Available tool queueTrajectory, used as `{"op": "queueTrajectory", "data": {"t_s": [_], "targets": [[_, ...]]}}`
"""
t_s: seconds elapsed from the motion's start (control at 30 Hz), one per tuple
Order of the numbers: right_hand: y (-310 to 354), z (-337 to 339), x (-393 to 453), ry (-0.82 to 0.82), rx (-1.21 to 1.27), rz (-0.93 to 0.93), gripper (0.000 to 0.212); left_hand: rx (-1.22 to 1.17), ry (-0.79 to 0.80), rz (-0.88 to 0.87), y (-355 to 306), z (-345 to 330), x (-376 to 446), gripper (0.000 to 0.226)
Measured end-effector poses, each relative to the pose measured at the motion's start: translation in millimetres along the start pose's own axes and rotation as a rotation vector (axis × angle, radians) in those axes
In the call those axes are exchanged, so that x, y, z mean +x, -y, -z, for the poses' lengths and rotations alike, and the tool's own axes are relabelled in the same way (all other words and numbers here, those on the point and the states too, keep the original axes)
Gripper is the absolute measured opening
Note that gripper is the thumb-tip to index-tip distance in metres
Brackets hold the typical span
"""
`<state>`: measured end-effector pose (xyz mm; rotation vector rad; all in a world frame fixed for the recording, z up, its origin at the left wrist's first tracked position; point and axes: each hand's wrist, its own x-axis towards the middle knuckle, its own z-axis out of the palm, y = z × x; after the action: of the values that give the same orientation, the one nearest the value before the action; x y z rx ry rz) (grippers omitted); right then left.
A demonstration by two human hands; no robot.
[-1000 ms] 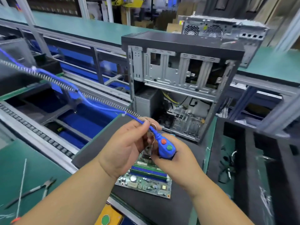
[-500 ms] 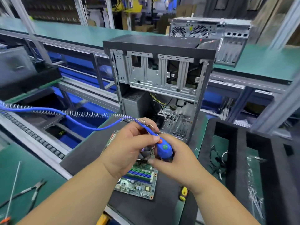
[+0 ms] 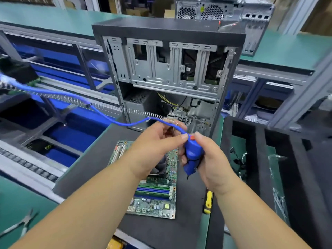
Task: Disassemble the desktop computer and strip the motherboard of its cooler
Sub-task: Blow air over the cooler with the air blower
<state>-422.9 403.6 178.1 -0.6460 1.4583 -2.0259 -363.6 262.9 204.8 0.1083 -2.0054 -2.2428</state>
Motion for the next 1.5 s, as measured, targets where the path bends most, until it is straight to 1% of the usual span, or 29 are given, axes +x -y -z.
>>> {"op": "queueTrajectory", "data": {"t_s": [0.07, 0.13, 0.17, 0.23, 0.27, 0.3, 0.33, 0.37, 0.4, 0.47, 0.5, 0.6, 0.7, 0.83, 1.07, 1.27, 1.5], "targets": [[-1, -4, 4, -0.145, 0.109, 0.035, 0.046, 0.197, 0.079, -0.026, 14, 19, 6, 0.028], [-1, -8, 8, -0.254, 0.231, 0.099, 0.051, 0.564, 0.175, -0.076, 34, 41, 10, 0.037], [-2, -11, 10, -0.285, 0.274, 0.129, 0.052, 0.784, 0.205, -0.11, 46, 53, 12, 0.046], [-5, -16, 16, -0.32, 0.308, 0.154, 0.052, 1.2, 0.268, -0.128, 70, 72, 16, 0.082], [-6, -19, 20, -0.337, 0.308, 0.15, 0.053, 1.342, 0.299, -0.102, 81, 78, 17, 0.099], [-9, -22, 24, -0.353, 0.305, 0.143, 0.057, 1.435, 0.32, -0.071, 91, 81, 18, 0.112], [-12, -24, 28, -0.372, 0.302, 0.132, 0.062, 1.486, 0.327, -0.049, 99, 83, 19, 0.119], [-16, -26, 32, -0.387, 0.293, 0.125, 0.061, 1.516, 0.321, -0.039, 105, 82, 21, 0.123], [-20, -27, 36, -0.393, 0.284, 0.128, 0.053, 1.538, 0.307, -0.042, 109, 81, 22, 0.123], [-27, -29, 45, -0.387, 0.272, 0.135, 0.039, 1.54, 0.271, -0.071, 112, 78, 26, 0.117], [-30, -29, 49, -0.377, 0.263, 0.134, 0.038, 1.515, 0.265, -0.083, 111, 77, 28, 0.113], [-39, -26, 60, -0.346, 0.196, 0.151, 0.045, 1.464, 0.295, -0.085, 110, 79, 32, 0.108], [-46, -23, 68, -0.317, 0.134, 0.165, 0.042, 1.45, 0.283, -0.078, 112, 81, 33, 0.107], [-54, -20, 74, -0.309, 0.089, 0.169, 0.043, 1.415, 0.258, -0.077, 115, 82, 31, 0.104], [-57, -19, 74, -0.317, 0.074, 0.144, 0.043, 1.398, 0.246, -0.066, 113, 82, 29, 0.105], [-57, -19, 71, -0.341, 0.16, 0.137, 0.043, 1.38, 0.237, -0.052, 114, 81, 28, 0.105], [-56, -23, 74, -0.318, 0.062, 0.146, 0.043, 1.378, 0.229, -0.061, 115, 81, 27, 0.105]]}}
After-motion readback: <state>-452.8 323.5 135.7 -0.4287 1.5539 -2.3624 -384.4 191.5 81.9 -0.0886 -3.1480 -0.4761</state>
